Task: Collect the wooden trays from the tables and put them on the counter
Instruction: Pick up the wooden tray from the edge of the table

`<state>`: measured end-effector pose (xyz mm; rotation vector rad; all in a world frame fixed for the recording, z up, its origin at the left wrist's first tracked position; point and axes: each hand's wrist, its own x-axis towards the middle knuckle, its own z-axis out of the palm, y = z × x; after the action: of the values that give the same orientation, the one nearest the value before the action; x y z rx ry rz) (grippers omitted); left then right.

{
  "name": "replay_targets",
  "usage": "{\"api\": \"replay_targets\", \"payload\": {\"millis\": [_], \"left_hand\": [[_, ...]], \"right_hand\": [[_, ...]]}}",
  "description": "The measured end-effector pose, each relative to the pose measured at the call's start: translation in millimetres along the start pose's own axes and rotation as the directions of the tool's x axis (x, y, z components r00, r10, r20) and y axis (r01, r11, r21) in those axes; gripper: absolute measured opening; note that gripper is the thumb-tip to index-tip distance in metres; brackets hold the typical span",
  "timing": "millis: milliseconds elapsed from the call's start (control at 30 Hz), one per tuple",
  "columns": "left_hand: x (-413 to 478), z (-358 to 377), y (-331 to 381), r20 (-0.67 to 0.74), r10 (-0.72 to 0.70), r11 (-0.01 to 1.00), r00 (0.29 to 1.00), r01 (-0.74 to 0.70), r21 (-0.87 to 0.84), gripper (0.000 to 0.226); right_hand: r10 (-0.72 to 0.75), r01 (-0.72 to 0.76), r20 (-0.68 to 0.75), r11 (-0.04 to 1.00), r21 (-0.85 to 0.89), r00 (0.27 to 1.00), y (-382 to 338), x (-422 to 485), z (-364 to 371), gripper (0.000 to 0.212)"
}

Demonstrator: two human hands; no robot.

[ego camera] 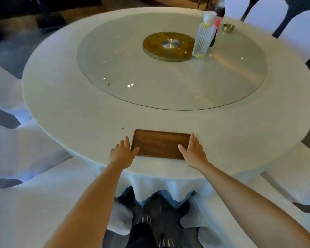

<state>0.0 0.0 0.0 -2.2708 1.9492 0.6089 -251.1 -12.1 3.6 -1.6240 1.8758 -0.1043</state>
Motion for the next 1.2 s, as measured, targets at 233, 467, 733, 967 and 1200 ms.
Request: {"api": "replay_targets", "payload": {"millis": [233,467,733,967,1200], "left_hand": [[45.3,10.2,0.4,0.119,-0.062,0.989,0.991,0.077,-0.126,0.069],[70.0,8.5,11.4,0.198,-0.092,0.949,0.976,0.146,-0.278,0.055],[76.5,7.0,0.3,0.223,-0.092,0.936,0.971,0.161,-0.312,0.049],[66.0,1.3,-16.2,0.138,-0.076,0.909,0.988,0.125,-0.397,0.047],[36.9,-18.4,-31.4,-0.009,-0.127,0.864,0.992,0.106,-0.492,0.049]], "right_hand": [[0.197,-0.199,0.025,0.973,0.115,0.98,-2.5,28.9,17.5,0.077],[0.414,-0.392,-0.051,0.889,0.237,0.909,-8.7,47.3,14.7,0.067],[0.507,-0.49,0.047,0.801,0.344,0.861,-6.9,53.7,13.0,0.053],[0.456,-0.43,0.072,0.757,0.491,0.887,-11.0,44.1,17.4,0.051],[0.292,-0.224,-0.034,0.797,0.561,0.956,-30.5,26.8,5.7,0.04]]}}
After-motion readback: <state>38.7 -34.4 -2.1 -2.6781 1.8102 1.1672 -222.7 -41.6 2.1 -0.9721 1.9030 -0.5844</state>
